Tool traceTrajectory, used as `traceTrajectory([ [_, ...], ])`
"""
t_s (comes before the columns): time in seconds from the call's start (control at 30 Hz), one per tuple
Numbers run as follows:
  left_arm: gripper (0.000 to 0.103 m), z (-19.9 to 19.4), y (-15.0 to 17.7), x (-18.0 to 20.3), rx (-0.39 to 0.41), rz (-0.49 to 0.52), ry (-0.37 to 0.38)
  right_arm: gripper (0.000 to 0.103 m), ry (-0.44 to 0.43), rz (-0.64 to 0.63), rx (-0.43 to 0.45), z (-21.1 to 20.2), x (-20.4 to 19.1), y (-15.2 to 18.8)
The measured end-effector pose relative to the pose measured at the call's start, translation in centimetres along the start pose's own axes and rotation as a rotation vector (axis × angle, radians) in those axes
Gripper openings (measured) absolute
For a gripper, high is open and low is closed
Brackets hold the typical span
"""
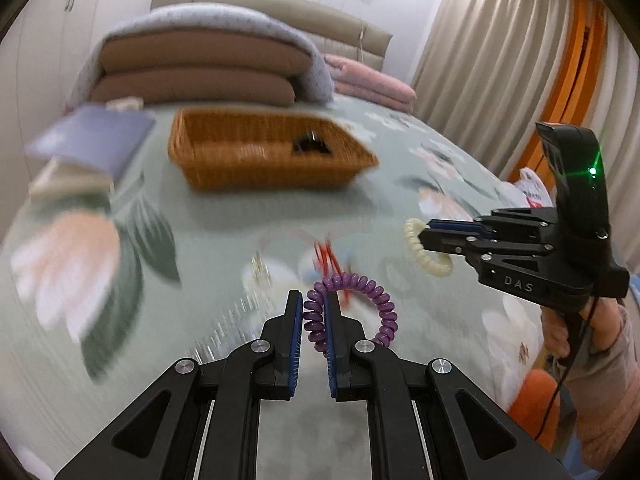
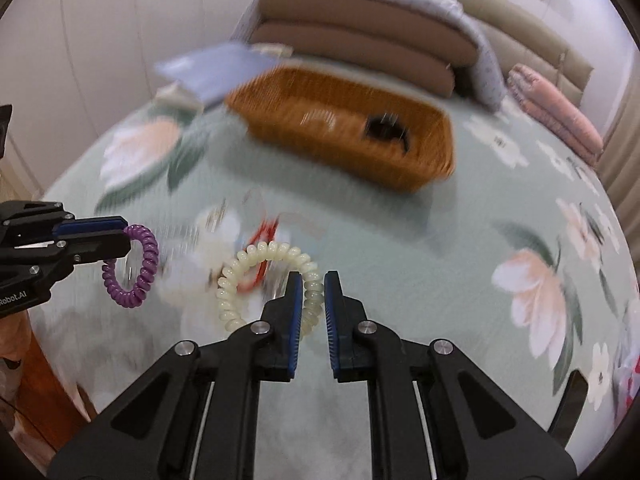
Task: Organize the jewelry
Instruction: 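Carry purple hair tie into basket with left gripper while right releases cream bracelet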
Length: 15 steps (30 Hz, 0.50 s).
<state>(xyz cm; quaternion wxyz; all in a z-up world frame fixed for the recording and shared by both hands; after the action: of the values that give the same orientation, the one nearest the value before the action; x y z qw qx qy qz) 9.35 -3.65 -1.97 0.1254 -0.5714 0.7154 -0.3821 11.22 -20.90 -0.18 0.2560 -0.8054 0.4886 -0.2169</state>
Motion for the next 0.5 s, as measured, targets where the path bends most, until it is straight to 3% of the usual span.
traceTrajectory([
  [0.2, 0.011, 0.4, -7.7, -1.2, 0.082, 0.033, -0.042, 0.01, -0.002, 0.079, 0.099, 0.1, 3.2, -6.5],
  [0.33, 0.011, 2.5, -12.5, -2.9, 0.103, 0.006, -0.047, 0.01, 0.019, 0.126, 0.12, 3.2, 5.4, -11.8],
  [0.5, 0.011, 7.3, -16.1, -5.6, 0.08, -0.039, -0.078, 0.01, 0.016, 0.187, 0.098, 8.1, 7.6, -16.1],
])
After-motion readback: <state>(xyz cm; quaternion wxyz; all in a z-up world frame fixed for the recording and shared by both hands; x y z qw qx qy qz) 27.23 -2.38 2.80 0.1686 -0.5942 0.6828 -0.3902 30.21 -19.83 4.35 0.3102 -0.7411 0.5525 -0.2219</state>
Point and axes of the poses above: each gripper's, at about its wrist camera, not at the fingertips, and z roughly the way its jaws point, x to its right, y to its underside, the point moved 3 cm from there along z, roughly the way its jaws point, and after that the axes turned 3 degrees about -x, right-handed, at the moved point
